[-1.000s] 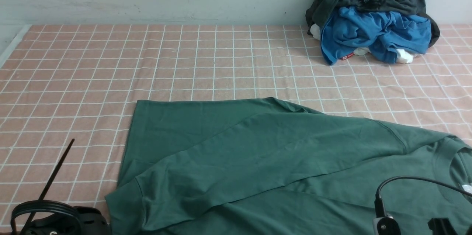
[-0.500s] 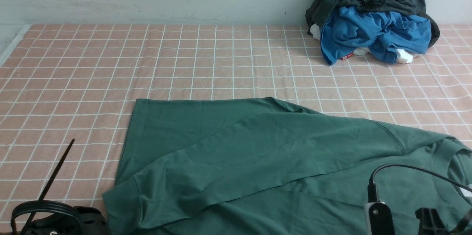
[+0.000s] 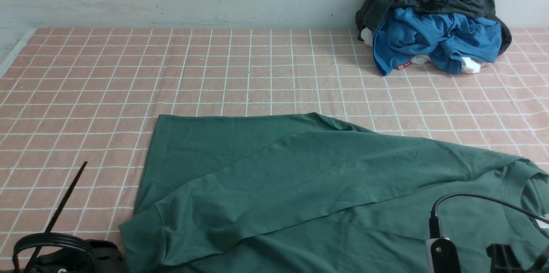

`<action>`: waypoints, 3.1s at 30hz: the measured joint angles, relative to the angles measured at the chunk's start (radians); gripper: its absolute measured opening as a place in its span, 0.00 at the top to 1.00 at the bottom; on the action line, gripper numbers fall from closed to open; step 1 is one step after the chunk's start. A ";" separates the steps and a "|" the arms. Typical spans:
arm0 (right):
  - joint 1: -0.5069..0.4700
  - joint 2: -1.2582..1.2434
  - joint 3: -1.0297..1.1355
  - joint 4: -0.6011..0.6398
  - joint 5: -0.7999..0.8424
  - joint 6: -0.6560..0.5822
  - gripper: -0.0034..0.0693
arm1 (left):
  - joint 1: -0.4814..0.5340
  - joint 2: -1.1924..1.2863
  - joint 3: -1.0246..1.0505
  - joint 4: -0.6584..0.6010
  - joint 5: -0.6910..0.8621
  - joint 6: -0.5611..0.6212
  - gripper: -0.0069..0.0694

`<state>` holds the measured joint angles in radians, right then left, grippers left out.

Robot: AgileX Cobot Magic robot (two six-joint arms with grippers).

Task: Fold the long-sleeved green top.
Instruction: Use both arms simultaneously to clamp the lower edge of the clothing fabric, then use both arms to drag the lower edge of the fabric forward and fold it over the upper edge

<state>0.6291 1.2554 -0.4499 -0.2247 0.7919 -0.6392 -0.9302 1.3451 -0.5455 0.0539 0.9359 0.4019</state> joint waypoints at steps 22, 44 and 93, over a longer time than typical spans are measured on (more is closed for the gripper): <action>-0.346 0.233 -0.644 0.267 0.409 -0.224 0.93 | 0.572 0.075 -0.476 -0.077 0.139 0.189 0.89; -0.468 0.887 -1.388 0.350 0.440 -0.237 0.93 | 0.821 0.752 -1.270 -0.151 0.182 0.305 0.89; -0.494 0.283 -0.531 0.103 0.178 0.625 0.44 | 0.603 0.521 -0.667 -0.137 -0.097 -0.012 0.91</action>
<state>0.1347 1.5383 -0.9809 -0.1214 0.9703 -0.0147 -0.3272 1.8658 -1.2123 -0.0834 0.8392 0.3903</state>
